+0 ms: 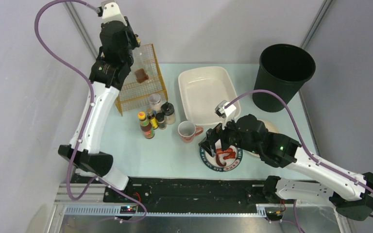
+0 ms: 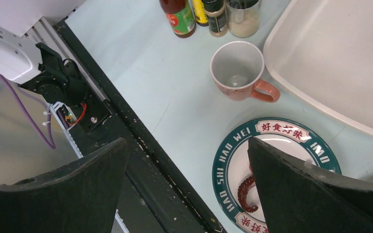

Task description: Clear the kitchen counter

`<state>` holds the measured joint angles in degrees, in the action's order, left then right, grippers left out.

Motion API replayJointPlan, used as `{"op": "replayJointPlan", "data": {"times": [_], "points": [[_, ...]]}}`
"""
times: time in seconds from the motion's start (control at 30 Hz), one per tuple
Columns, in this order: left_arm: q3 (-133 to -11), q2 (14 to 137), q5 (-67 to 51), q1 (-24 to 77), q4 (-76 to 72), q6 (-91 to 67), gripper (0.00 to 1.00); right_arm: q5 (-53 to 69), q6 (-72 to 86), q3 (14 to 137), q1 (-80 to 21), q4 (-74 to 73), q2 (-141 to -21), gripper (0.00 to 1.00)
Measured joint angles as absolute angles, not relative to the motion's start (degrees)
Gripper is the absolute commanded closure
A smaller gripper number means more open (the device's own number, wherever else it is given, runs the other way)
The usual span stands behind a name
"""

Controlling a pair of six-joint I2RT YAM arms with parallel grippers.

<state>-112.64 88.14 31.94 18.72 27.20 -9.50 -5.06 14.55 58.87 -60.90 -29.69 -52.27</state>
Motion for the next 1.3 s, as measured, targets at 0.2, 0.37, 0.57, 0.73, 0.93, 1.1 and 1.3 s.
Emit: {"op": "replayJointPlan", "data": {"times": [0.2, 0.37, 0.57, 0.73, 0.93, 1.1, 1.3], "points": [[-118.7, 94.5, 34.6, 16.8, 27.1, -8.3, 1.00, -3.6, 14.9, 58.9, -60.9, -28.5, -52.4, 0.03], [-123.1, 99.3, 35.1, 15.3, 27.1, -7.4, 1.00, -2.2, 15.0, 58.9, -60.9, -28.4, -54.0, 0.03], [-125.6, 102.9, 32.9, 12.0, 27.1, -7.5, 1.00, -0.6, 15.0, 58.9, -60.9, -28.4, -56.3, 0.03], [-126.5, 104.7, 30.8, 9.3, 26.9, -8.0, 1.00, 0.6, 15.1, 58.9, -60.9, -28.4, -57.0, 0.03], [-128.0, 106.1, 29.7, 7.6, 26.0, -8.6, 1.00, 1.3, 15.4, 58.9, -60.9, -28.4, -57.5, 0.03], [-128.7, 107.1, 29.4, 7.1, 24.4, -8.8, 1.00, 1.6, 15.4, 58.9, -60.9, -28.4, -57.8, 0.03], [-128.7, 107.5, 29.4, 6.5, 22.3, -8.7, 1.00, 1.9, 15.4, 58.9, -60.9, -28.4, -58.2, 0.03]]}}
